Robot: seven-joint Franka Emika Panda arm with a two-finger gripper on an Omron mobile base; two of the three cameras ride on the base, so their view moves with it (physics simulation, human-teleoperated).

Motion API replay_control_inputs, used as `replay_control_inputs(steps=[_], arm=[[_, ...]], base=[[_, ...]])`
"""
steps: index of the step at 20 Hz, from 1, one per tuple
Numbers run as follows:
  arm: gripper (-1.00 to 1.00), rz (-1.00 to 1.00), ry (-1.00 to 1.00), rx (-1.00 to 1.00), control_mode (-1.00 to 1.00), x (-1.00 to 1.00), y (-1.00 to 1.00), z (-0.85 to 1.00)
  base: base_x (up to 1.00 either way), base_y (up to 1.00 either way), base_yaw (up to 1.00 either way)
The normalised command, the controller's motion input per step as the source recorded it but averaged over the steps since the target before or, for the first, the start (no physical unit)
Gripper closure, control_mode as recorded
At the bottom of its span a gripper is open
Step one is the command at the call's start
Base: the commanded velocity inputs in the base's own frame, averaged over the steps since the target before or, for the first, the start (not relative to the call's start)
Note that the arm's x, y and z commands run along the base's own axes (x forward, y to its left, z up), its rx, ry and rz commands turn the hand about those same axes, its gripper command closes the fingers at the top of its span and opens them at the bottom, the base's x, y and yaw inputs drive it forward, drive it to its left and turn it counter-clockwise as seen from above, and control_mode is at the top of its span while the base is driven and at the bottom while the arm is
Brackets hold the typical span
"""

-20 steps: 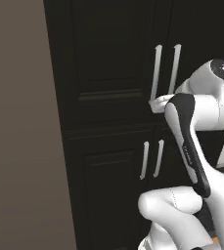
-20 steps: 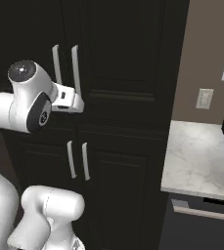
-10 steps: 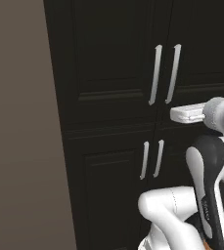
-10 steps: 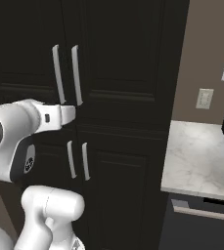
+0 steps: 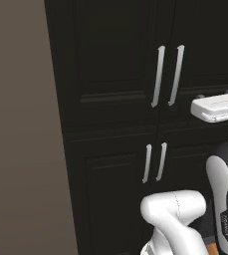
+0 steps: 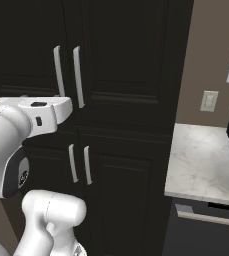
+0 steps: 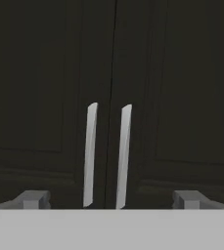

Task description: Open the cabinet directly in front. Then move the liquor and the cup to the dining counter with the jar on it.

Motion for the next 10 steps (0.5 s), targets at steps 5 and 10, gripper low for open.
replay_control_inputs(steps=[5, 10], arm=[[-1.0, 0.0, -0.01, 0.0, -1.0, 0.0, 0.0, 0.0], [-1.0, 0.0, 0.0, 0.0, -1.0, 0.19, -0.01, 0.0]], base=[[0.0, 0.0, 0.0], [0.0, 0.0, 0.0]])
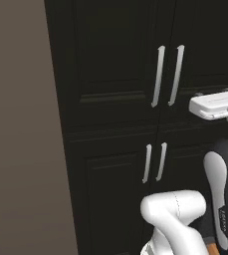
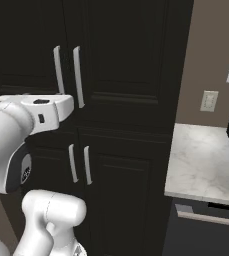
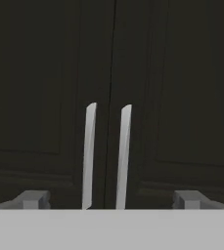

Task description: Open the cabinet directly in front. Then move the liquor and the cup to the dining counter with the jar on it.

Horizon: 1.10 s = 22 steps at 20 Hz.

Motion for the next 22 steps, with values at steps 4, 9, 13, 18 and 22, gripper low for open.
replay_control_inputs(steps=[4, 9, 13, 18, 22], arm=[[-1.0, 0.02, 0.0, 0.0, -1.0, 0.34, -0.08, 0.0], [-1.0, 0.04, 0.0, 0.0, -1.0, 0.47, -0.08, 0.0], [-1.0, 0.05, 0.0, 0.03, -1.0, 0.48, 0.0, -0.01], [-1.0, 0.03, 0.0, 0.0, -1.0, 0.5, 0.0, -0.02], [-1.0, 0.05, 0.0, 0.0, -1.0, 0.48, -0.05, -0.12]], base=[[0.0, 0.0, 0.0], [0.0, 0.0, 0.0], [0.0, 0.0, 0.0], [0.0, 0.0, 0.0], [0.0, 0.0, 0.0]])
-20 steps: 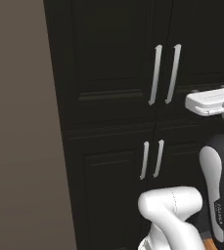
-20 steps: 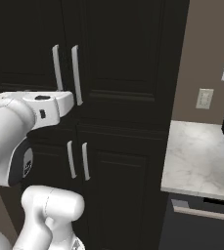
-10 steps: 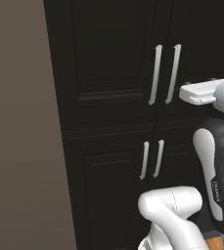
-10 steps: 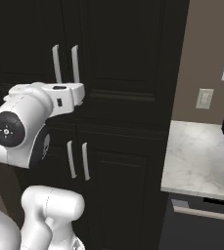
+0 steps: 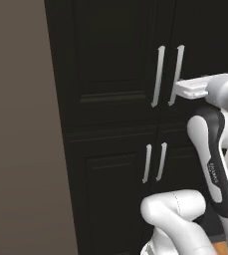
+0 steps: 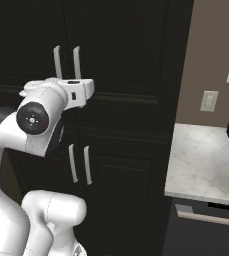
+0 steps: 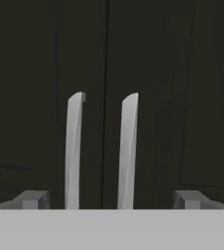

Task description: Open the cabinet directly in front. Then move the liquor and the cup to the dining counter with the jar on it.

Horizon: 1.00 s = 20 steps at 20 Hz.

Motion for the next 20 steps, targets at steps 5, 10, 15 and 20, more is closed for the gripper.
replay_control_inputs(steps=[5, 10, 15, 20], arm=[[-1.0, 0.03, 0.0, 0.01, -1.0, 0.3, -0.18, -0.2], [-1.0, 0.03, 0.0, 0.01, -1.0, 0.45, -0.04, -0.13], [-1.0, 0.0, 0.0, 0.0, -1.0, 0.6, 0.0, -0.09], [-1.0, 0.0, 0.0, 0.0, -1.0, 0.71, 0.0, -0.12]], base=[[0.0, 0.0, 0.0], [0.0, 0.0, 0.0], [0.0, 0.0, 0.0], [0.0, 0.0, 0.0]])
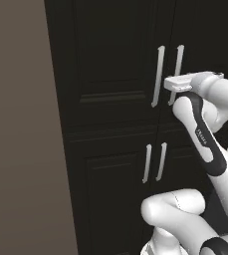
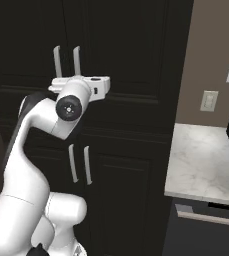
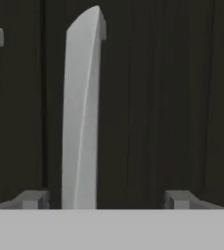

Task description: Open the cabinet directly in front. Then move the liquor and the cup to the dining counter with the jar on it.

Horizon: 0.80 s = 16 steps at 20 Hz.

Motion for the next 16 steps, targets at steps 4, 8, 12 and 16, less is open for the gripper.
replay_control_inputs(steps=[4, 8, 12, 16], arm=[[-1.0, 0.0, 0.04, 0.02, -1.0, 0.97, 0.0, -0.28], [1.0, 0.0, 0.05, 0.01, -1.0, 1.0, 0.07, -0.31], [1.0, -0.04, 0.02, 0.0, -1.0, 0.59, 0.25, -0.12], [1.0, 0.0, 0.0, 0.0, -1.0, 0.0, 0.0, 0.0]], base=[[0.0, 0.0, 0.0], [0.0, 0.0, 0.0], [0.0, 0.0, 0.0], [0.0, 0.0, 0.0]])
